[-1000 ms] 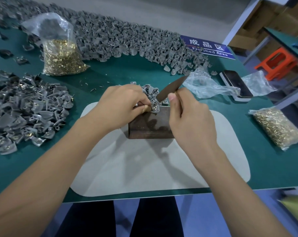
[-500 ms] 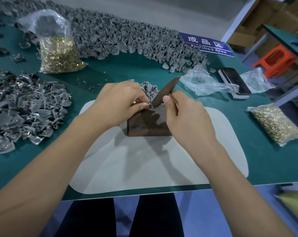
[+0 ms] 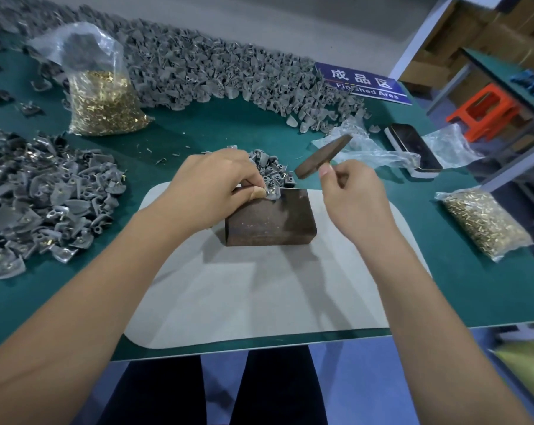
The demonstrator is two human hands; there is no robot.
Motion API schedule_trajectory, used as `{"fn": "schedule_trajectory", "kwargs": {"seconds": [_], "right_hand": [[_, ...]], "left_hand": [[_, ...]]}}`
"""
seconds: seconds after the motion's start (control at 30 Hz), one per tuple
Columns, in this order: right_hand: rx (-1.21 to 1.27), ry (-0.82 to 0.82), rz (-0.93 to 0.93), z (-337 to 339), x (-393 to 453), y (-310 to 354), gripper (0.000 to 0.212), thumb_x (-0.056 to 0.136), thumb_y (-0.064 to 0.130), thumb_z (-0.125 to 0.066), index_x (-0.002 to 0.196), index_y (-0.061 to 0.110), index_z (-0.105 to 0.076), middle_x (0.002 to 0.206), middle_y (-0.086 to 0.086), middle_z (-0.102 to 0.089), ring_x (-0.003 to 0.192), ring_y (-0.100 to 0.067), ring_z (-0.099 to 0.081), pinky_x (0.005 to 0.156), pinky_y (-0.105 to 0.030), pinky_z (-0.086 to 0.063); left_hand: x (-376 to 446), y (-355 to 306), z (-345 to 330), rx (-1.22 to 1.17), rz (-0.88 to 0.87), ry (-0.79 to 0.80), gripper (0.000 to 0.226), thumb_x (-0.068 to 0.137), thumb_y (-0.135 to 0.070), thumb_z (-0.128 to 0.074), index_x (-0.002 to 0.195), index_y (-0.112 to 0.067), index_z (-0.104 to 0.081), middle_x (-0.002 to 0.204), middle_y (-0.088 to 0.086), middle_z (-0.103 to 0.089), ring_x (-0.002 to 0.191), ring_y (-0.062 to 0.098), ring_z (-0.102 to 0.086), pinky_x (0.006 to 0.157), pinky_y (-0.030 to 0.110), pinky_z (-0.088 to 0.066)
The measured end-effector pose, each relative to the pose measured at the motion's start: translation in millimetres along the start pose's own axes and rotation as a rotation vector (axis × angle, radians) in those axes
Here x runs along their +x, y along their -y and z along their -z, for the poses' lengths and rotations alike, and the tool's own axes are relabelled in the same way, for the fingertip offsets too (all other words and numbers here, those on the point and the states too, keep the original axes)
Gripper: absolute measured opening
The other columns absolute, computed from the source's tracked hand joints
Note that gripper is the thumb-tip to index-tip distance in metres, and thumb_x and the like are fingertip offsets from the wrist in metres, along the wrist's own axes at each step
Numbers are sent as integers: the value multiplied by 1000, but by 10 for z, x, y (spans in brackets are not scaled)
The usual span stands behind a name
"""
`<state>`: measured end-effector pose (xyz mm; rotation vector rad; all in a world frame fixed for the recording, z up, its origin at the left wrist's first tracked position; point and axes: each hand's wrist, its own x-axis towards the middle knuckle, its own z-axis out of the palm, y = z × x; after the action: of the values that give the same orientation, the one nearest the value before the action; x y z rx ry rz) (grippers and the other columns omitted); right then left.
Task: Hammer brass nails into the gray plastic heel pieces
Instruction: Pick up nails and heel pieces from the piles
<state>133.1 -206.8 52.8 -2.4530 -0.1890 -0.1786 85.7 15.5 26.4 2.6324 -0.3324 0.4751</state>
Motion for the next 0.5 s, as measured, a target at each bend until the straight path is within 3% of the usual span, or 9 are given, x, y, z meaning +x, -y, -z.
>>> {"fn": "schedule_trajectory", "kwargs": {"seconds": [0.07, 0.1, 0.17, 0.23, 0.37, 0.5], "right_hand": [[63, 88, -114, -56, 119, -79, 45, 104, 36, -53, 85, -4, -58, 72, -22, -65, 60, -36, -58, 66, -47, -57], [76, 114, -161, -100, 153, -109, 47, 104, 35, -54, 84, -7, -59, 72, -23, -66, 56, -33, -59, 67, -52, -58], [50, 127, -205, -180, 195, -173, 46, 103, 35, -56, 68, 4, -57, 59, -12, -62, 52, -22, -56, 59, -44, -53], [-3, 114, -245, -234, 215, -257, 46, 102, 39, -57, 63, 14, -57, 53, 1, -57, 61, -19, -57, 59, -33, -42], [-123, 95, -311, -248, 173, -334, 34, 99, 47, -59, 76, 23, -67, 76, 2, -67, 88, -29, -65, 68, -31, -41], [-195, -63, -232, -187, 33, -235, 21, 95, 46, -64, 102, 27, -67, 91, 11, -70, 100, -26, -66, 74, -32, -43]], "left_hand": [[-10, -36, -20, -38, -15, 2, 8, 93, -41, -67, 97, -37, -74, 94, -16, -59, 99, 9, -57, 67, 30, -33], [-20, -61, -34, -60, -23, -3, 7, 92, -40, -68, 95, -36, -73, 95, -15, -61, 97, 9, -58, 67, 30, -37], [-38, -109, -67, -84, -30, -21, 5, 91, -38, -70, 93, -35, -74, 93, -15, -61, 93, 7, -59, 67, 29, -41], [-38, -121, -89, -94, -16, -26, 5, 90, -38, -70, 92, -35, -73, 90, -15, -59, 91, 6, -57, 67, 28, -40], [-29, -76, -107, -127, 23, -34, 3, 90, -38, -70, 91, -35, -71, 89, -15, -59, 89, 2, -54, 66, 28, -41], [-37, -75, -118, -159, 23, -28, 4, 89, -38, -70, 90, -34, -72, 89, -16, -58, 86, -3, -50, 68, 28, -43]]}}
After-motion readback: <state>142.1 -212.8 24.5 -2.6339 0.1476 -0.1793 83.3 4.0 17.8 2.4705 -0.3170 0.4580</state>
